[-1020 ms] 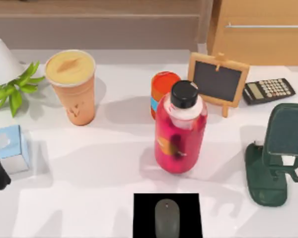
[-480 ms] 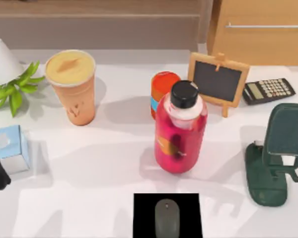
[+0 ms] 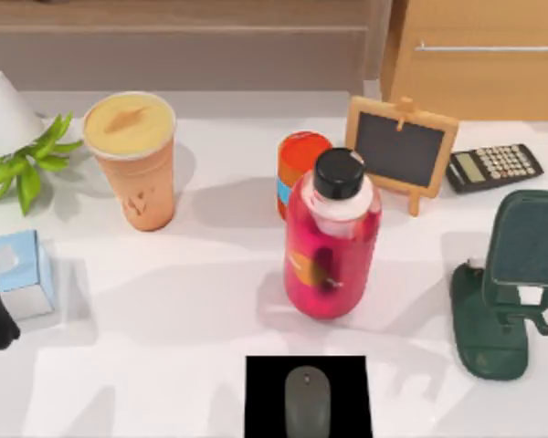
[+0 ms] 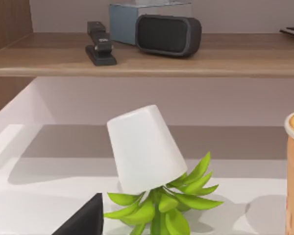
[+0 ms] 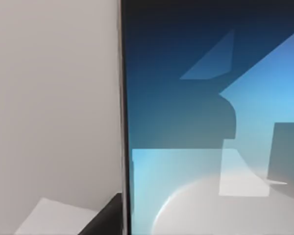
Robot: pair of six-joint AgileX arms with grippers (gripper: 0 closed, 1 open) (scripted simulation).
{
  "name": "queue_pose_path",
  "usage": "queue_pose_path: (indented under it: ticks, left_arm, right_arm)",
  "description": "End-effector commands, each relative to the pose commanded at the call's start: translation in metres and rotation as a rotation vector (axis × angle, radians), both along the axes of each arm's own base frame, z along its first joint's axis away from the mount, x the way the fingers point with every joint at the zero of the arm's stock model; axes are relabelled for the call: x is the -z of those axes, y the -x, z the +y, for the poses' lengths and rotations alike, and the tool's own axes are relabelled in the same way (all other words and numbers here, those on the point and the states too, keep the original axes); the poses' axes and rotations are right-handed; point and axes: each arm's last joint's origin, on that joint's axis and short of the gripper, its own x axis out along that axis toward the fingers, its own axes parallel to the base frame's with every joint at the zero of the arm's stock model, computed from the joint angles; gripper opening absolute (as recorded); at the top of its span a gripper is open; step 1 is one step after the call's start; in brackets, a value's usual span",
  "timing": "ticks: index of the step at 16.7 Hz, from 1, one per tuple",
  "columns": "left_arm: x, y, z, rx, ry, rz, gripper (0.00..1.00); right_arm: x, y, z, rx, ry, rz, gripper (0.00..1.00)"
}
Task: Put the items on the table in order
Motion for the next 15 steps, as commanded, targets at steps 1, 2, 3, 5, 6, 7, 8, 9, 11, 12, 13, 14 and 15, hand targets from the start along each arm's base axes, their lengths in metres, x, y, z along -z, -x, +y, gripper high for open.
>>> queue_pose_path:
  ticks: [1, 2, 3, 5, 6, 7, 8, 9, 11, 12, 13, 14, 15]
  left_arm:
    - [0.000, 0.000, 0.000, 0.000, 0.000, 0.000, 1.00]
    - [0.000, 0.000, 0.000, 0.000, 0.000, 0.000, 1.00]
    - [0.000, 0.000, 0.000, 0.000, 0.000, 0.000, 1.00]
    - [0.000, 0.000, 0.000, 0.000, 0.000, 0.000, 1.00]
    - [0.000, 0.000, 0.000, 0.000, 0.000, 0.000, 1.00]
    - [0.000, 0.000, 0.000, 0.000, 0.000, 0.000, 1.00]
    - [0.000, 0.000, 0.000, 0.000, 0.000, 0.000, 1.00]
    - [0.000, 0.000, 0.000, 0.000, 0.000, 0.000, 1.00]
    - [0.000, 0.000, 0.000, 0.000, 0.000, 0.000, 1.00]
    - [0.000, 0.000, 0.000, 0.000, 0.000, 0.000, 1.00]
    - [0.000, 0.000, 0.000, 0.000, 0.000, 0.000, 1.00]
    - [0.000, 0.000, 0.000, 0.000, 0.000, 0.000, 1.00]
    - [0.000, 0.000, 0.000, 0.000, 0.000, 0.000, 1.00]
  right_arm:
    - [0.000, 0.000, 0.000, 0.000, 0.000, 0.000, 0.00]
    - [-0.011, 0.001, 0.002, 0.008, -0.004, -0.015, 0.00]
    - [-0.012, 0.001, 0.002, 0.010, -0.006, -0.013, 0.00]
    - [-0.020, 0.000, 0.001, 0.009, -0.004, -0.015, 0.00]
    - [-0.024, 0.000, 0.002, 0.008, -0.004, -0.015, 0.00]
    - [-0.027, 0.000, 0.002, 0.009, -0.006, -0.013, 0.00]
    - [-0.030, 0.000, 0.002, 0.009, -0.006, -0.012, 0.00]
    - [-0.035, 0.000, 0.002, 0.008, -0.005, -0.013, 0.00]
    - [-0.041, 0.001, 0.002, 0.008, -0.004, -0.015, 0.00]
    - [-0.041, 0.001, 0.002, 0.008, -0.004, -0.015, 0.00]
    - [-0.041, 0.001, 0.002, 0.008, -0.004, -0.015, 0.00]
    - [-0.039, 0.001, 0.002, 0.009, -0.007, -0.010, 0.00]
    - [-0.039, 0.000, 0.002, 0.009, -0.006, -0.011, 0.00]
